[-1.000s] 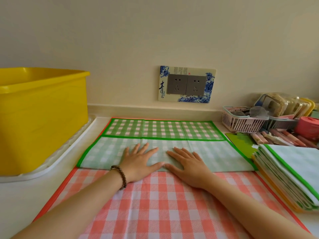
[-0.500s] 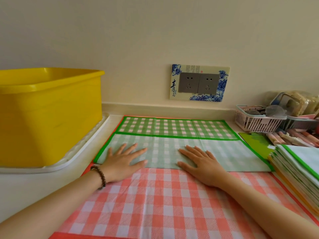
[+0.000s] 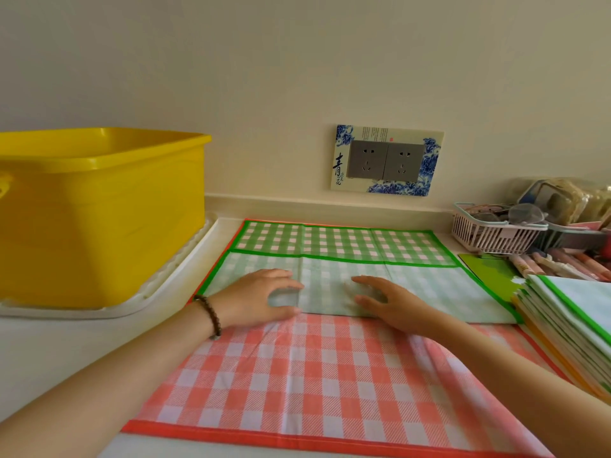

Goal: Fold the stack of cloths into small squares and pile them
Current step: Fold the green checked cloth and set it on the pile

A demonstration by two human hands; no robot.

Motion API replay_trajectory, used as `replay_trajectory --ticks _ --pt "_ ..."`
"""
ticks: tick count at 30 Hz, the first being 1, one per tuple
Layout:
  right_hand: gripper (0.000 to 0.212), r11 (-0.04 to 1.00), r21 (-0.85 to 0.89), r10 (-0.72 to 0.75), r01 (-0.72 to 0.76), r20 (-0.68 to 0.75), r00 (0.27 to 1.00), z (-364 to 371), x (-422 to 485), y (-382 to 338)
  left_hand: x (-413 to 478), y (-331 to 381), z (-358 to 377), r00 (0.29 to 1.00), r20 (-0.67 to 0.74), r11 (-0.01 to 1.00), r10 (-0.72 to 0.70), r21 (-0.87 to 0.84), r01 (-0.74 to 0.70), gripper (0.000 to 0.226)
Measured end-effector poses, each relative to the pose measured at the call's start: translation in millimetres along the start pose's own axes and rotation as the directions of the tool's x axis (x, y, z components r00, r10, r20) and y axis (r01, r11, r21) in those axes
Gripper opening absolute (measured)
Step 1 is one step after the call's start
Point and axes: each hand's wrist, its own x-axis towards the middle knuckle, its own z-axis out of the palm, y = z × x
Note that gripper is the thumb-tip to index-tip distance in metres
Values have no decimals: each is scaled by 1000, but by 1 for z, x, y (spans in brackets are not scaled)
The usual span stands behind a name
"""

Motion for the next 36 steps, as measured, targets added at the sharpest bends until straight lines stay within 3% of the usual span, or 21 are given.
replay_trajectory --ticks 4,11,15,19,22,24,27,29,31,33,36 --pt "33 993 12 -118 119 -35 992 -1 -14 0 3 10 -2 992 -22 991 121 57 -120 33" --pt "32 964 -125 -245 235 -74 967 1 -32 5 0 14 1 974 -101 957 204 232 -176 29" --pt "31 928 -327 -236 178 -149 960 -8 -37 13 1 11 -4 982 -161 991 103 98 -88 26" --pt "23 967 -227 -171 115 -243 955 -27 -37 18 0 12 -17 975 -208 987 82 -120 -108 18" --pt "15 985 -71 -163 156 -106 981 -50 -40 12 -1 13 -36 990 -124 952 68 -290 -102 8" --pt "8 984 -9 -176 176 3 984 -69 -41 6 -3 16 -54 998 -23 948 66 -311 -70 11" --pt "29 989 42 -149 145 129 980 -96 -42 -6 -6 26 -79 992 111 946 60 -323 -21 17" --pt "30 990 79 -130 118 181 975 -110 -41 -14 -4 31 -92 990 121 955 74 -296 -35 20" --pt "17 989 71 -141 130 164 976 -118 -35 -19 3 30 -97 997 24 963 67 -263 -58 22" --pt "3 987 -20 -157 158 50 986 -117 -23 -21 11 33 -93 988 -140 979 65 -182 -90 29" --pt "4 979 -135 -163 150 -91 982 -103 3 -19 16 50 -76 951 -268 984 152 -51 -171 26"
